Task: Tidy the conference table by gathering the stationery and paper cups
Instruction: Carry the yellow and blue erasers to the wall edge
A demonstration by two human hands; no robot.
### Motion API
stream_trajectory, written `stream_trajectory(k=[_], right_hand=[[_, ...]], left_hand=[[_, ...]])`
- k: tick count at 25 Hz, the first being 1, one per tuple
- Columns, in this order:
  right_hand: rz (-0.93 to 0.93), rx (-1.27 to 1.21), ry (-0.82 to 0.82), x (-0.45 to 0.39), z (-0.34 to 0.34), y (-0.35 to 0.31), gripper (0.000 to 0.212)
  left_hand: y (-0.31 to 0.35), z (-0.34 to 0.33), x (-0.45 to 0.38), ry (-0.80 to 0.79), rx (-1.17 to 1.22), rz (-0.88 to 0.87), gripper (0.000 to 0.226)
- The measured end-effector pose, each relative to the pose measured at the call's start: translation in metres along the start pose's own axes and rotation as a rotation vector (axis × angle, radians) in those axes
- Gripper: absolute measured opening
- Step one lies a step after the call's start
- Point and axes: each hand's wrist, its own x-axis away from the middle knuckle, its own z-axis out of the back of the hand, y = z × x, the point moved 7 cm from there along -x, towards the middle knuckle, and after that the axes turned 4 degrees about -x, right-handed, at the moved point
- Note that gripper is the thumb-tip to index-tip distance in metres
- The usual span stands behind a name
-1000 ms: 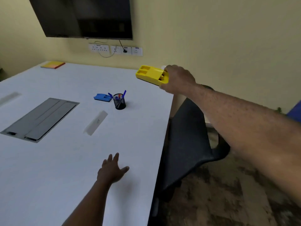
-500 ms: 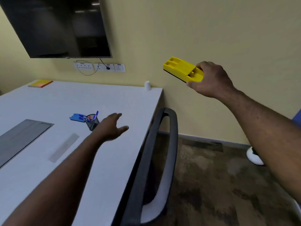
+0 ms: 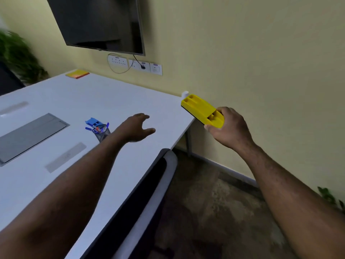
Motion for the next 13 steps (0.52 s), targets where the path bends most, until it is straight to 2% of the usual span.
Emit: stream_trajectory(k=[8,13], right_hand=[[0.057,-0.084,-0.215,-0.106,-0.131,0.06,0.049],[0.086,-0.11,-0.458,-0.157,-0.227,0.081,0.049]], left_hand=[[-0.084,-0.053,-0.098,-0.052,-0.043,0.23,0.069],[-0.129,-0.091,-0.139,-0.065,-0.012,0.416,0.066]])
